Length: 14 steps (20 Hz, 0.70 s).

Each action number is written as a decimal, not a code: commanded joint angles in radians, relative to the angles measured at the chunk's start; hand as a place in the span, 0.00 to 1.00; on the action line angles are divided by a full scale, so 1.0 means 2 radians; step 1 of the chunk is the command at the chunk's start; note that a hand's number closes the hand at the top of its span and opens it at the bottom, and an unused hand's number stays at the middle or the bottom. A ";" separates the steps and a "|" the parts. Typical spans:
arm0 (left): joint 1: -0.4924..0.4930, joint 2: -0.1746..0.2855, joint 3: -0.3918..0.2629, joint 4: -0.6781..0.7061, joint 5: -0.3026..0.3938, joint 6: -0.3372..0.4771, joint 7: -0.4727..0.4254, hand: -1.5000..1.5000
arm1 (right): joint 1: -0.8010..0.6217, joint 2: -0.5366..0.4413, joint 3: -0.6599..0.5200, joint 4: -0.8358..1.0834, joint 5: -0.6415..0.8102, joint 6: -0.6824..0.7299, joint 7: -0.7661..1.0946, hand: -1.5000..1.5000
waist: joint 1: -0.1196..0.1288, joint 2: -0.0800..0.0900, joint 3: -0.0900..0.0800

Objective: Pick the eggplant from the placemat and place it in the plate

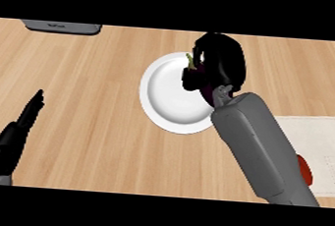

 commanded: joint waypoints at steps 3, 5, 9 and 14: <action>-0.006 -0.011 0.001 0.003 -0.015 0.012 0.007 0.50 | -0.045 0.033 -0.012 0.154 -0.013 -0.054 -0.048 1.00 | -0.001 0.000 0.000; -0.016 -0.007 -0.001 0.005 -0.004 -0.005 0.011 0.50 | -0.071 0.034 -0.010 0.224 -0.052 -0.090 -0.074 1.00 | 0.010 0.004 0.000; -0.014 0.003 0.000 0.006 -0.004 -0.017 0.000 0.50 | -0.071 0.034 -0.035 0.255 -0.107 -0.147 -0.056 1.00 | 0.011 0.004 0.000; 0.013 -0.005 -0.004 -0.024 -0.008 -0.016 0.006 0.50 | -0.073 0.034 -0.004 0.338 -0.159 -0.210 -0.104 0.00 | 0.013 0.003 0.000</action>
